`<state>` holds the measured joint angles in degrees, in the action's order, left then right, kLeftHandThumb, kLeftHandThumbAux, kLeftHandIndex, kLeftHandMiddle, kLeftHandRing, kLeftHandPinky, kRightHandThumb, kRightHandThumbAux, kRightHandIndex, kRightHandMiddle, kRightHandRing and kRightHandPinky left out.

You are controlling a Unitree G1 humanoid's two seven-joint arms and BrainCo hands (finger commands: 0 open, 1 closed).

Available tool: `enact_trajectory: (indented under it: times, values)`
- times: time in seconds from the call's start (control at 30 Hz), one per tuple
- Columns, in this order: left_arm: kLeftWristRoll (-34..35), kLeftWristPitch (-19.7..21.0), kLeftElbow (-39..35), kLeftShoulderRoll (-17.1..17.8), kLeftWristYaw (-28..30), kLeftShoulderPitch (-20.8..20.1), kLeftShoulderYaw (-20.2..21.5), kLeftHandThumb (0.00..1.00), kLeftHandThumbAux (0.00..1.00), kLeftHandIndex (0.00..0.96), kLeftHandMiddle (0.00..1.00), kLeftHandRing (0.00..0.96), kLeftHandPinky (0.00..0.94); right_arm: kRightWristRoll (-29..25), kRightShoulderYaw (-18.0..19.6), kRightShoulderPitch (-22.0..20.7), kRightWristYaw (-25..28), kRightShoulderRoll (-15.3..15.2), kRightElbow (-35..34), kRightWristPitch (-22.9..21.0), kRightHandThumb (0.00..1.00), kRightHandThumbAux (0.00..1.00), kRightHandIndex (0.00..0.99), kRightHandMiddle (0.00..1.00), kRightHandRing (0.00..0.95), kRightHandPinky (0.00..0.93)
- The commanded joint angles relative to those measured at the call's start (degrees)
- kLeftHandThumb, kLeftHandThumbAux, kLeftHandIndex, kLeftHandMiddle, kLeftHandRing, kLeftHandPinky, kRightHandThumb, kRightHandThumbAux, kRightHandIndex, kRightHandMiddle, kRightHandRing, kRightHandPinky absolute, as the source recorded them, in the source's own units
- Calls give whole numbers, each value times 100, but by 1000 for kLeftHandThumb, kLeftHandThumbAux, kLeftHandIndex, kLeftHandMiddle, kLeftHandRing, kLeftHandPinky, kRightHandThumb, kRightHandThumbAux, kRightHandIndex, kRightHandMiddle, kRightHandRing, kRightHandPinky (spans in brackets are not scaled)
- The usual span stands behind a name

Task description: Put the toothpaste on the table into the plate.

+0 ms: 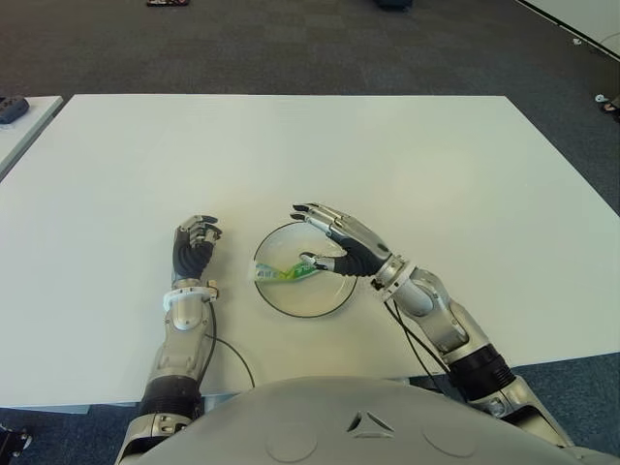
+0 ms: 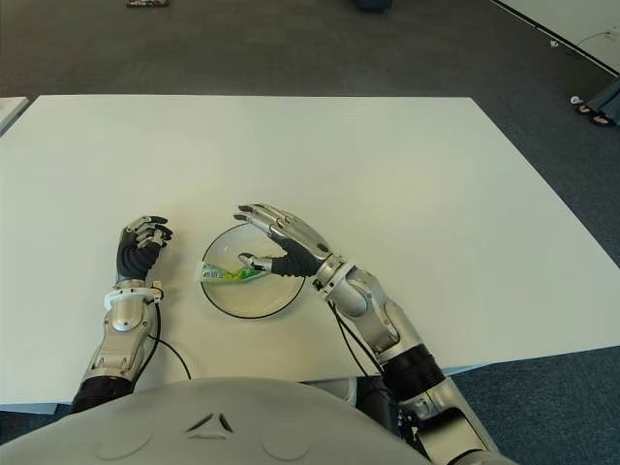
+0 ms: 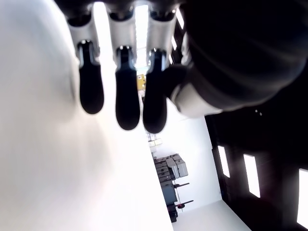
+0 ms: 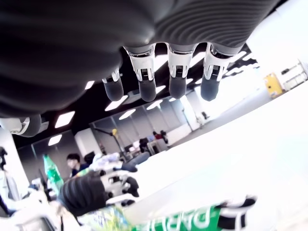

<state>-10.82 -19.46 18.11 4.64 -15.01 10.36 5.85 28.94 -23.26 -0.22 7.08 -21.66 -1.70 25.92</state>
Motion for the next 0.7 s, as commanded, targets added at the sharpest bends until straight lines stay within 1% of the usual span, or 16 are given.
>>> enact_trajectory:
  times: [0.03,0.07,0.1,0.13,0.17,0.23,0.3,0.37,0.47,0.5,0.53,0.57,0.6,0.7]
  values:
    - [-13,78,13,16,-18,-22,-4,707,722,429,552,545,506,-756,359,114,-83,91,538,336,380,332,0,0,0,24]
    - [-14,70,19,21,-15,-25,-4,707,722,429,552,545,508,-922,433,147,-164,196,653,432,380,355,0,0,0,32]
    - [-15,65,23,25,-14,-28,-5,707,722,429,552,546,509,-1035,485,167,-216,270,739,508,385,421,23,30,25,68]
    - [-15,63,25,27,-13,-29,-5,707,722,429,553,546,510,-1097,515,174,-240,312,796,561,388,463,38,50,42,92]
    - [-16,59,30,33,-11,-32,-4,707,722,429,553,547,510,-1169,552,186,-302,396,847,623,389,478,44,57,47,100]
    - [-19,56,40,44,-11,-38,-3,707,722,429,552,547,507,-1339,630,223,-442,601,915,731,377,561,125,114,91,141]
    - [-26,57,49,53,-17,-43,-2,707,722,429,552,547,505,-1585,732,277,-568,838,964,807,367,622,181,162,133,181]
    - [-26,52,61,58,-20,-50,0,707,722,429,551,546,505,-1802,842,336,-669,1052,981,794,361,711,262,247,212,258]
    - [-1,23,83,59,-9,-57,7,706,722,429,550,544,504,-1941,1038,441,-860,1284,1005,707,362,771,321,311,273,314]
    - [9,14,88,60,-3,-58,10,706,722,429,549,542,502,-1957,1101,473,-912,1337,1028,700,480,757,356,341,306,346]
    - [20,8,92,61,4,-60,13,706,722,429,549,541,501,-1971,1167,508,-962,1376,1083,728,557,747,378,360,327,367]
    - [27,5,94,62,8,-62,15,706,722,429,549,540,500,-1977,1213,530,-991,1405,1121,748,606,741,392,378,347,388]
    - [35,1,101,61,11,-65,18,706,722,429,548,540,500,-1986,1271,544,-1048,1463,1173,761,623,738,397,385,355,395]
    - [50,-3,125,63,15,-77,25,706,722,428,549,539,499,-1993,1385,550,-1181,1625,1254,769,672,732,414,468,447,477]
